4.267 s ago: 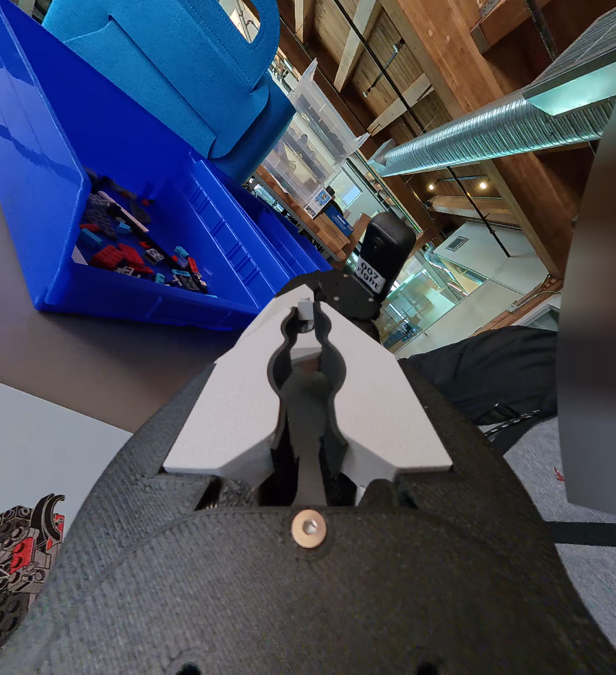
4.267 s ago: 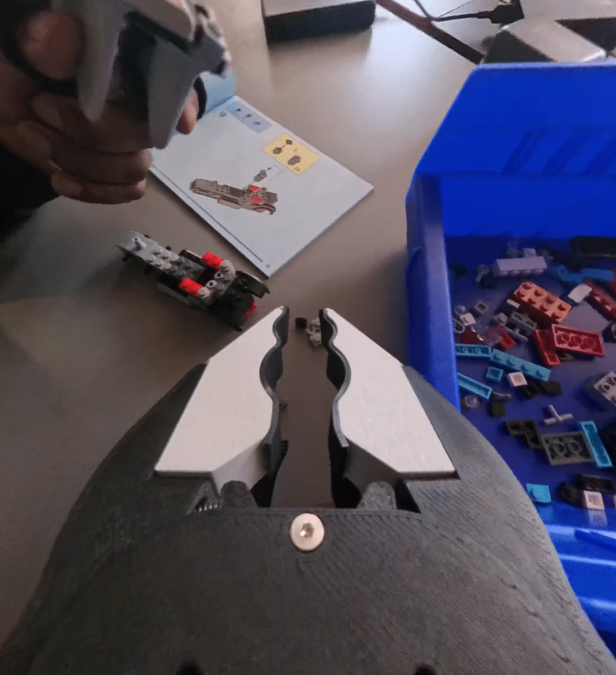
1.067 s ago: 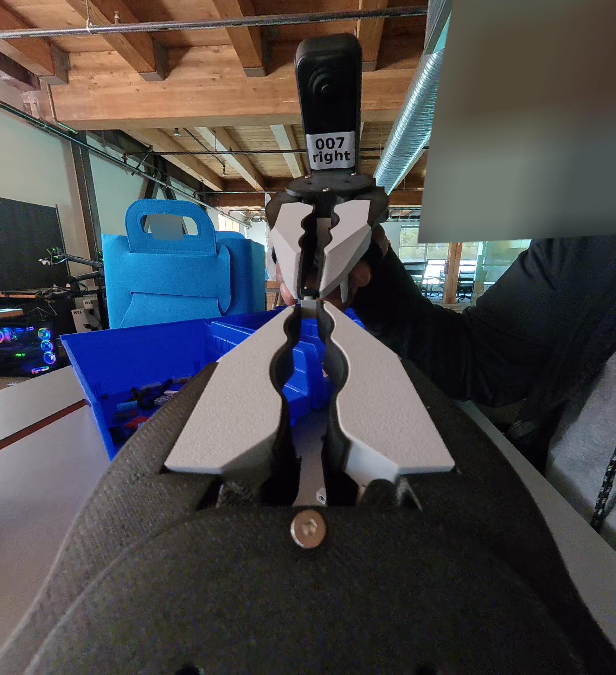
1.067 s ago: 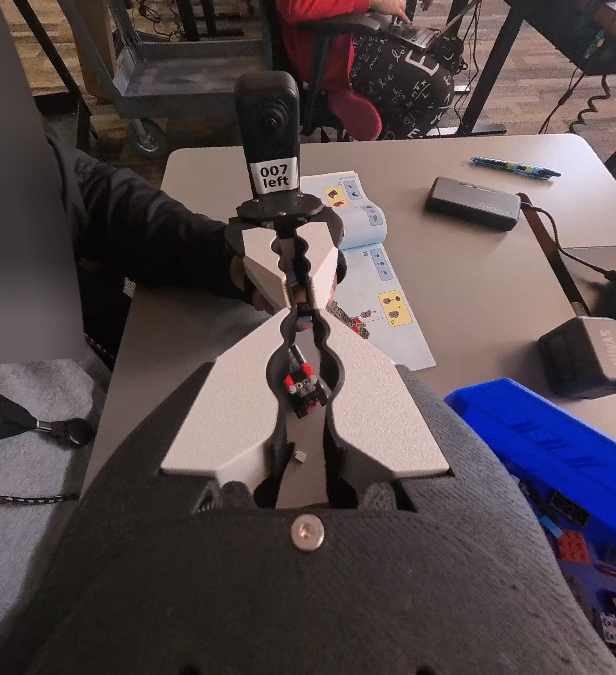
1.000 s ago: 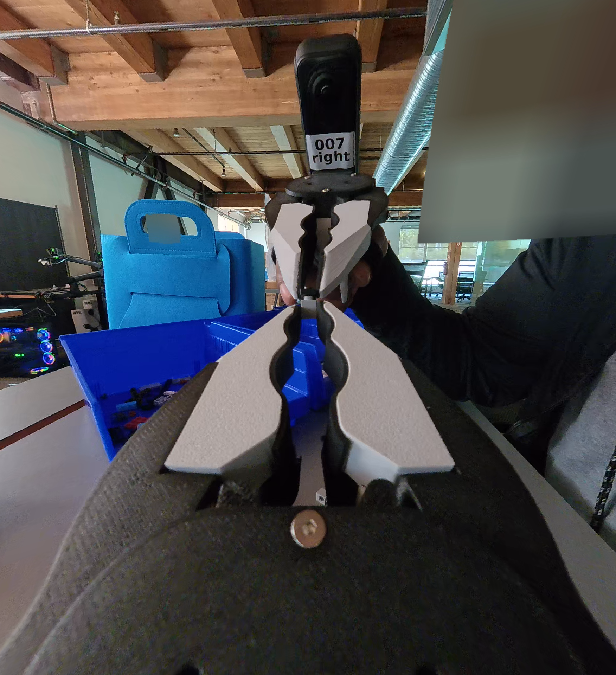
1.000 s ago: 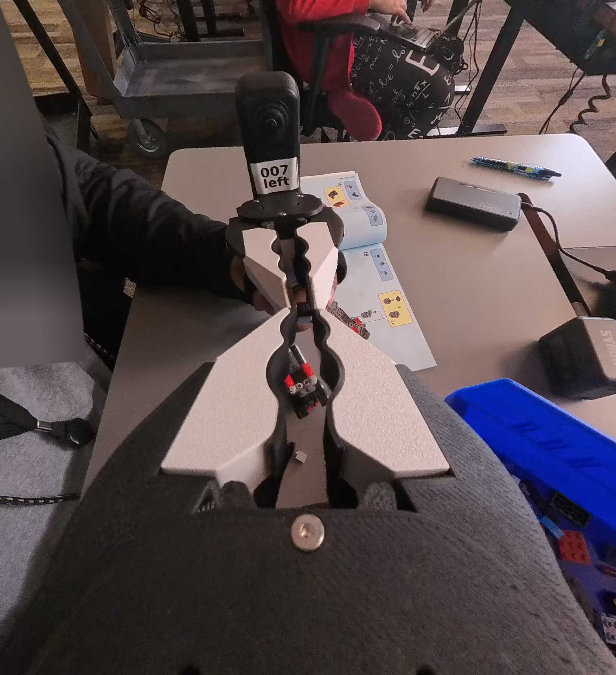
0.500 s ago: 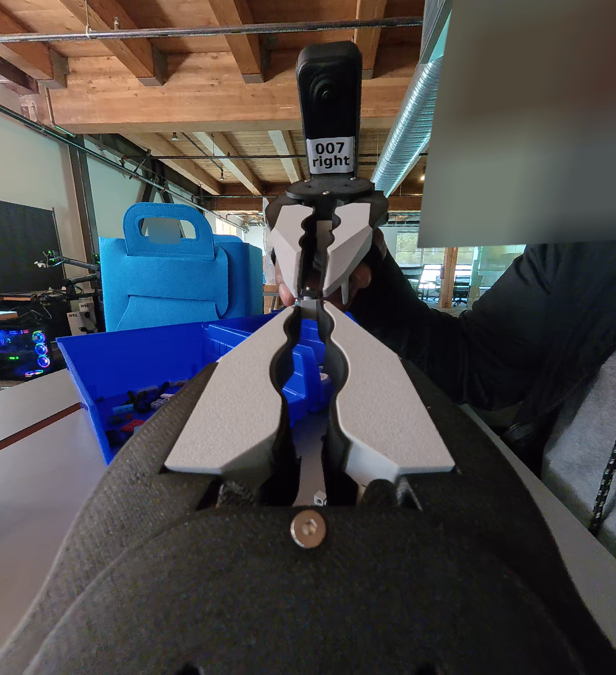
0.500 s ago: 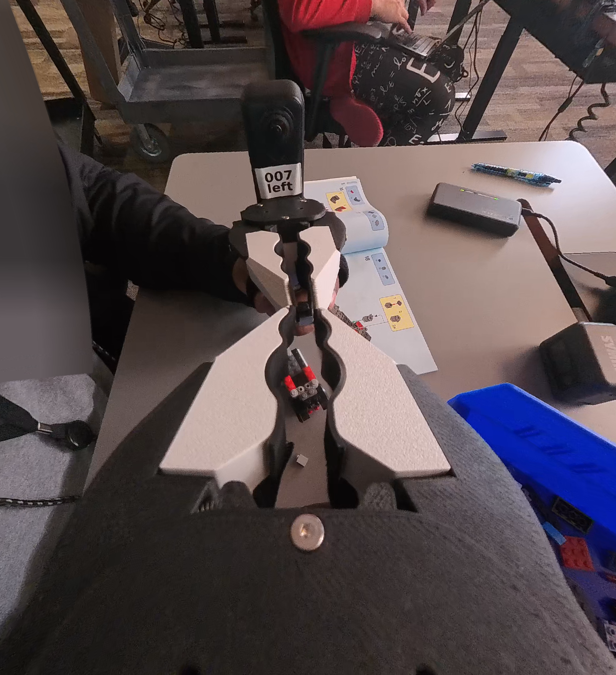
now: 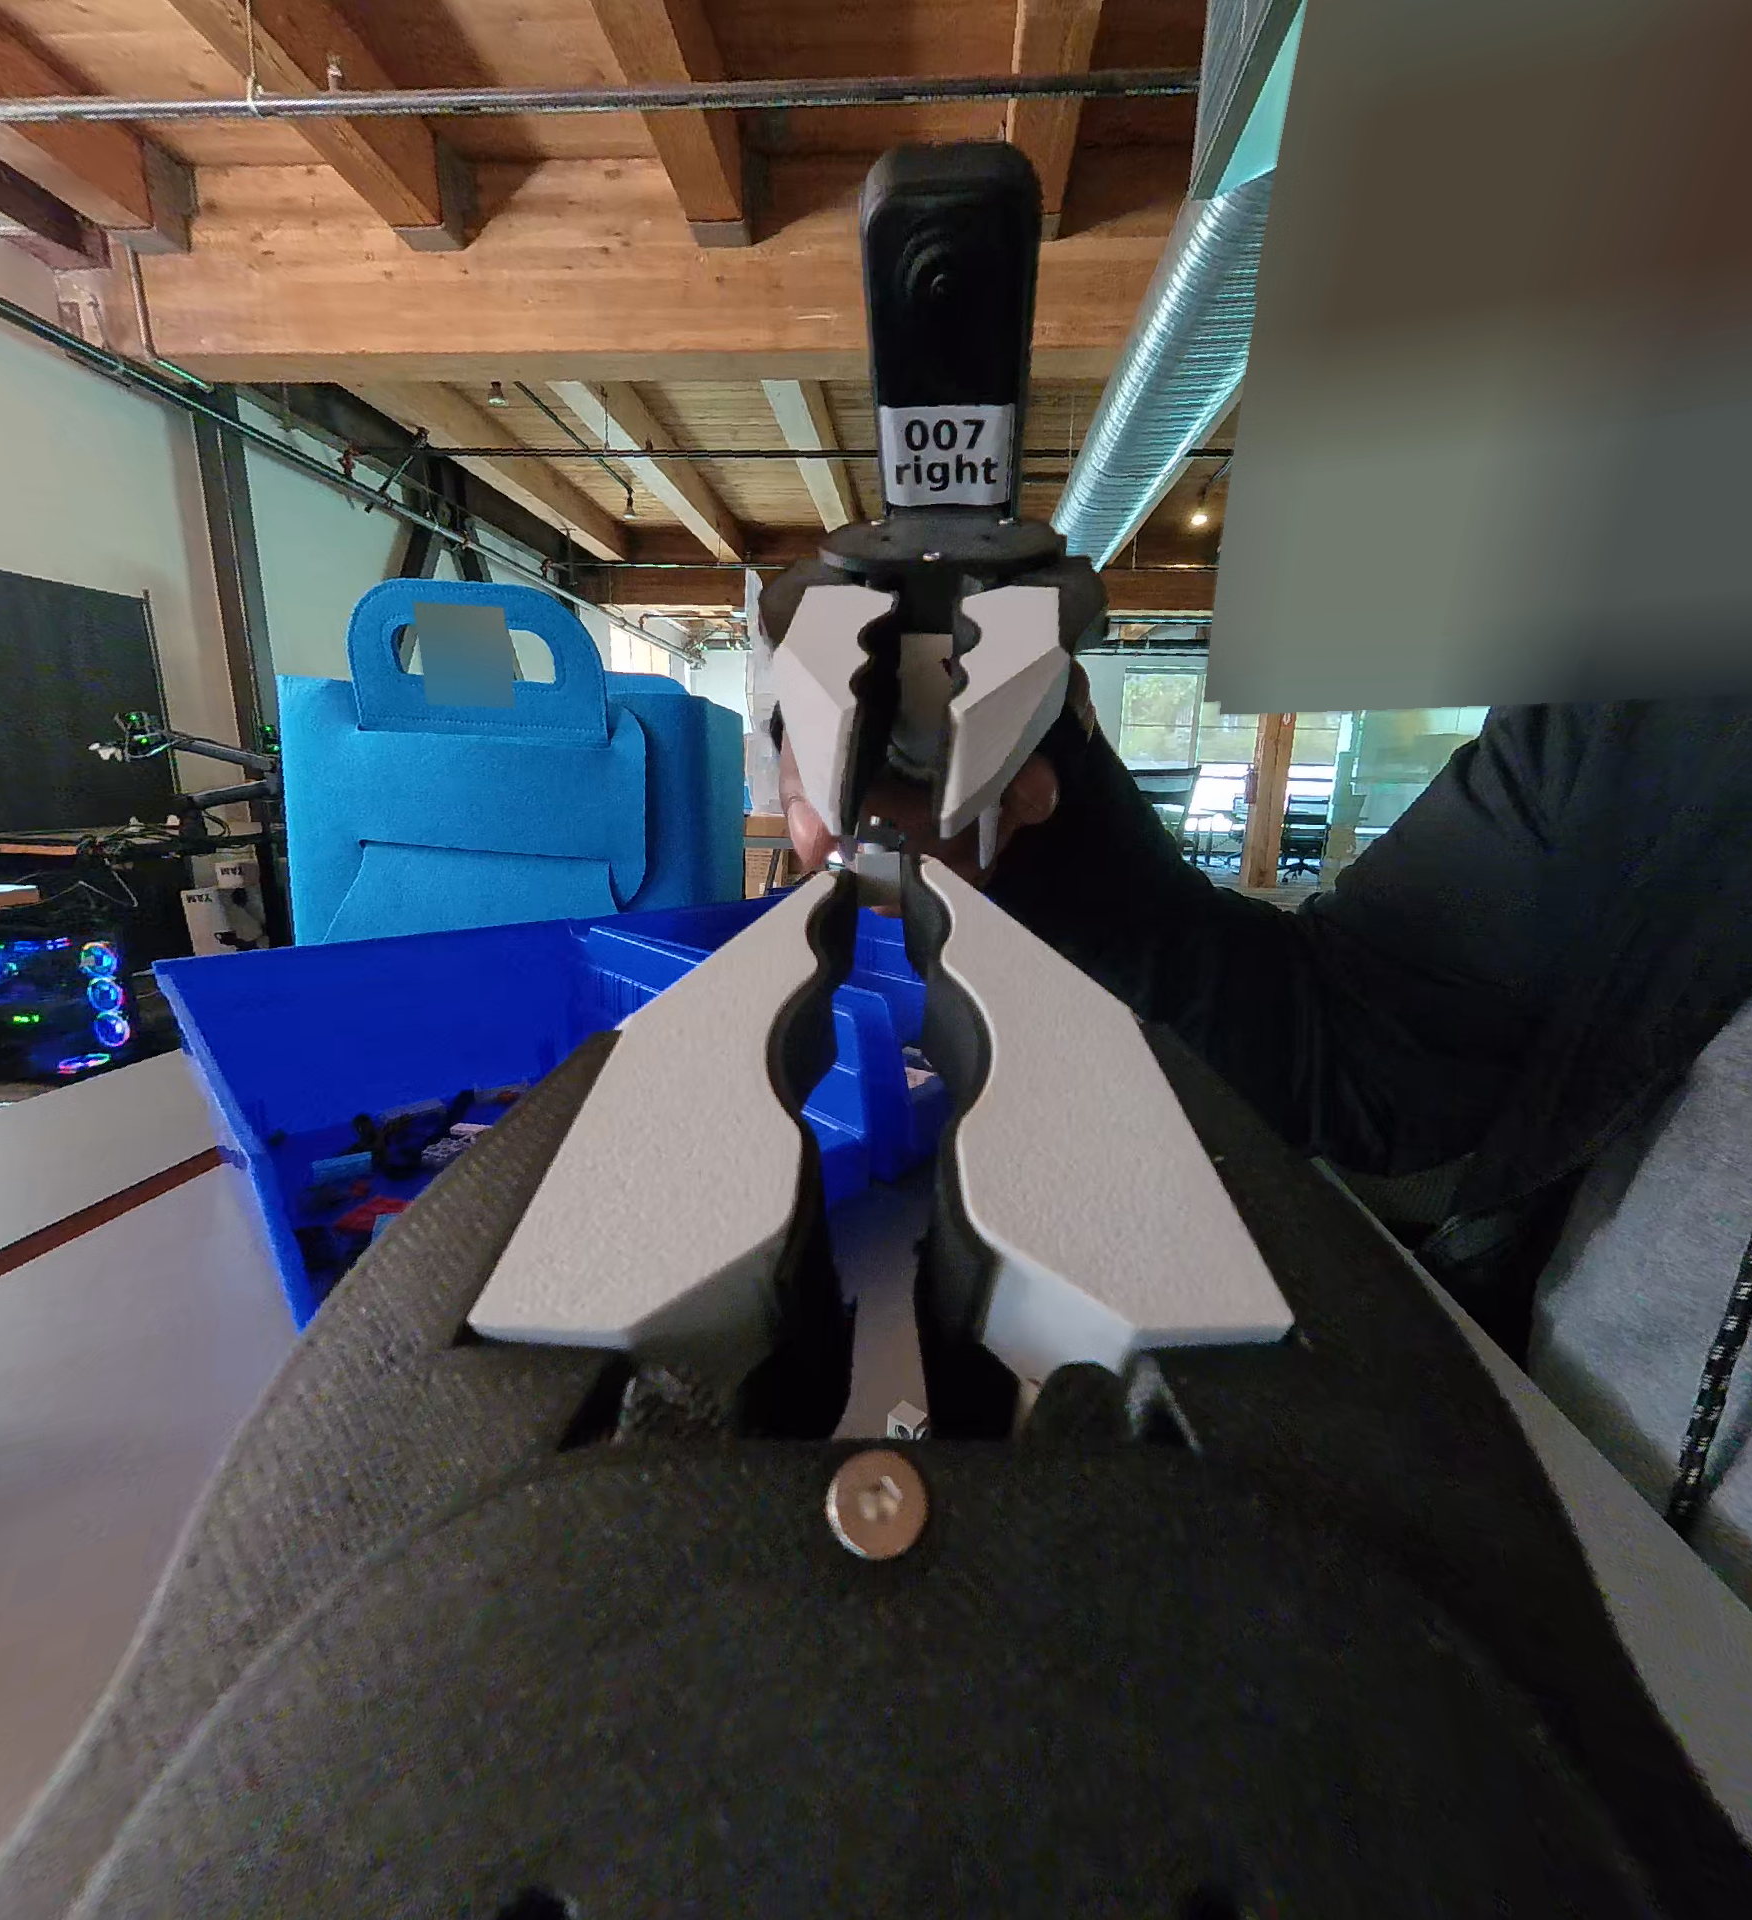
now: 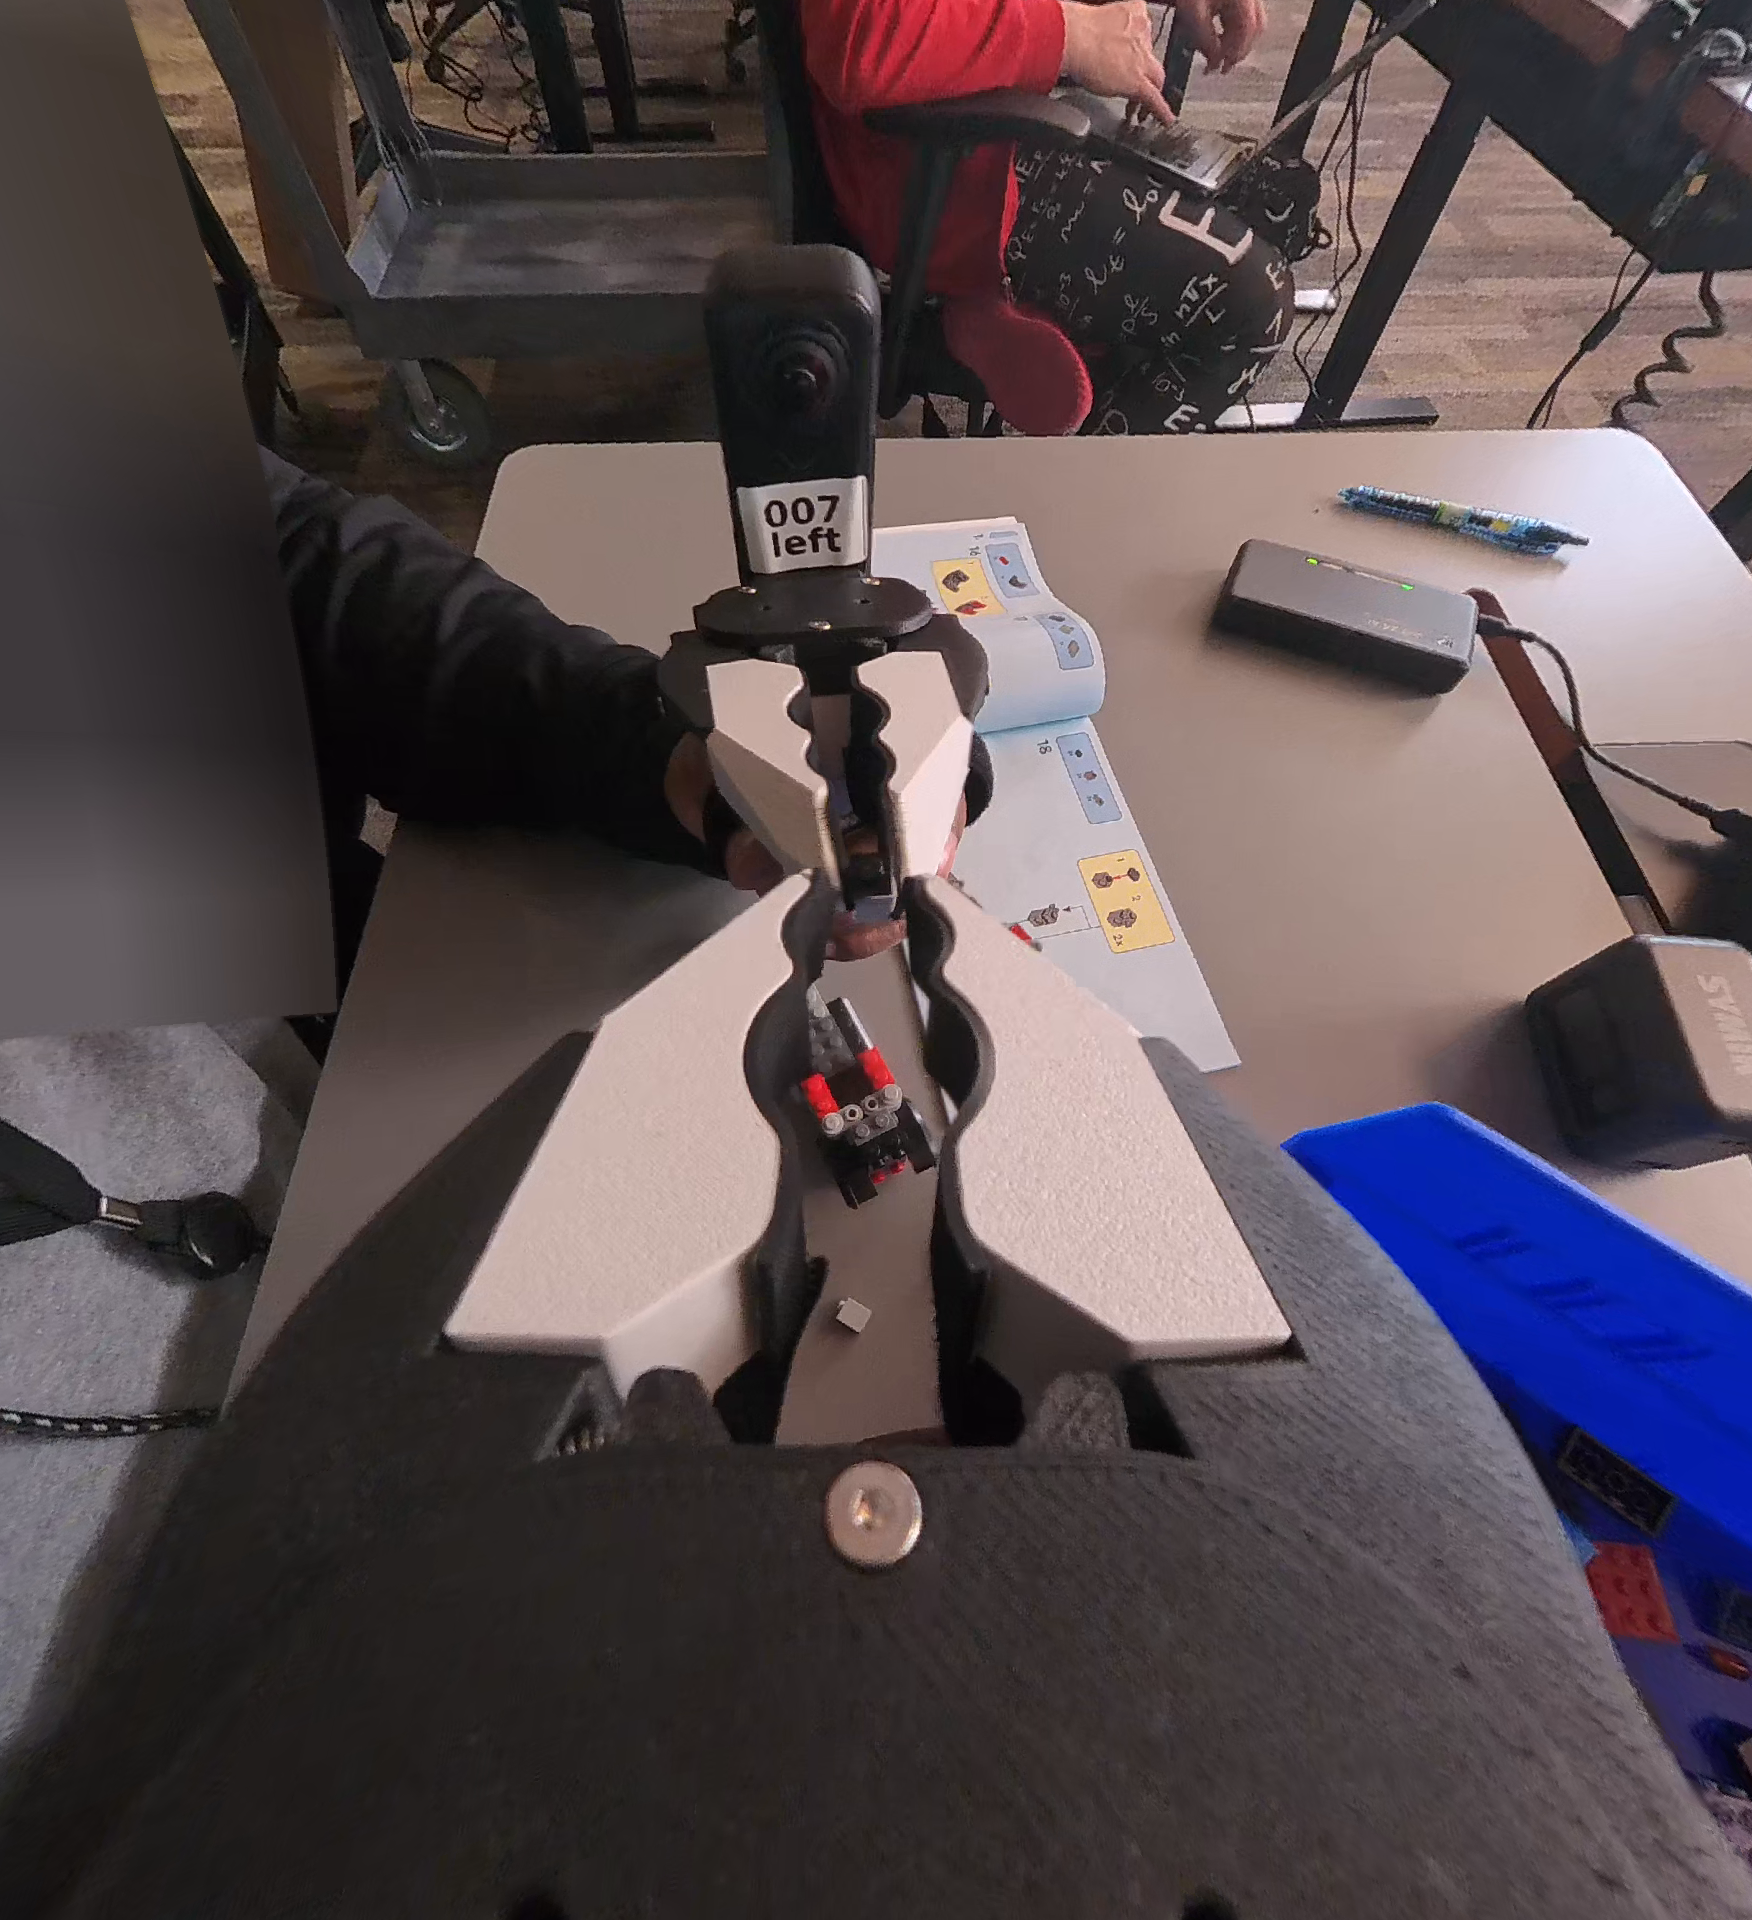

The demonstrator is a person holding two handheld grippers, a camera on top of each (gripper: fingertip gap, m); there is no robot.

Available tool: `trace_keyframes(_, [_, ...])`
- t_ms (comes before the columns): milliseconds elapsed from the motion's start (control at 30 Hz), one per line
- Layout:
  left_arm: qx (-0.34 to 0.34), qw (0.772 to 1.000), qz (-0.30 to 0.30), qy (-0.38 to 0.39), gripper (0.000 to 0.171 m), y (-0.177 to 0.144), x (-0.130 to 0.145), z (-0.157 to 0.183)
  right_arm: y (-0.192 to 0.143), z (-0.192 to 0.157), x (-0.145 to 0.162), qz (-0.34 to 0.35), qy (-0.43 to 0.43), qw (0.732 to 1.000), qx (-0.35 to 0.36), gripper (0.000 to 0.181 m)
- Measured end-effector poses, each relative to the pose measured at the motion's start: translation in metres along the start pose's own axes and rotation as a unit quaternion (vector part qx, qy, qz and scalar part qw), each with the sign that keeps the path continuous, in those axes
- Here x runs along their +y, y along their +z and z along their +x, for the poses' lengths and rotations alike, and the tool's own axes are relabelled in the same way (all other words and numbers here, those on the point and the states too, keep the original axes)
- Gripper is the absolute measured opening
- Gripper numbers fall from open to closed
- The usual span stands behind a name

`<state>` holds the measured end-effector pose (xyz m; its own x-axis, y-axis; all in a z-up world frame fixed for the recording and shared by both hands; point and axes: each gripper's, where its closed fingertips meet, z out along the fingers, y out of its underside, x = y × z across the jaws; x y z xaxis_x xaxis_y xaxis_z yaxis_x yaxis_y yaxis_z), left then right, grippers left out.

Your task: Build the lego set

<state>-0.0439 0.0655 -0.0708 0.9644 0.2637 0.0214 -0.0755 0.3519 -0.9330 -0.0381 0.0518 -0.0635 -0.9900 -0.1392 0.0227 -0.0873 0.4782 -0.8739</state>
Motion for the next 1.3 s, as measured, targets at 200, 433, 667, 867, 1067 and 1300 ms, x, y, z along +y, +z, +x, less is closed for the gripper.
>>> trace_keyframes(200, [0.001, 1.0, 0.007, -0.017, 0.009, -0.004, -0.007, -0.003, -0.009, 0.004, -0.006, 0.053, -0.125, 0.99, 0.039, 0.023])
trace_keyframes(433, [0.01, 0.999, 0.011, -0.048, 0.009, -0.008, -0.014, -0.004, -0.001, 0.006, -0.005, 0.079, -0.288, 0.948, 0.106, 0.03])
trace_keyframes(667, [0.02, 0.997, 0.02, -0.065, 0.009, -0.012, -0.024, -0.003, -0.002, 0.002, -0.016, 0.112, -0.437, 0.872, 0.188, 0.041])
trace_keyframes(867, [0.033, 0.996, 0.023, -0.079, 0.009, -0.014, -0.029, 0.0, 0.006, -0.002, -0.021, 0.115, -0.497, 0.829, 0.23, 0.044])
trace_keyframes(1067, [0.047, 0.995, 0.012, -0.086, 0.009, -0.011, -0.024, 0.004, 0.012, -0.007, -0.024, 0.124, -0.513, 0.815, 0.238, 0.043])
trace_keyframes(1300, [0.057, 0.994, 0.004, -0.096, 0.009, -0.01, -0.019, 0.007, 0.019, -0.009, -0.02, 0.121, -0.518, 0.816, 0.228, 0.041])
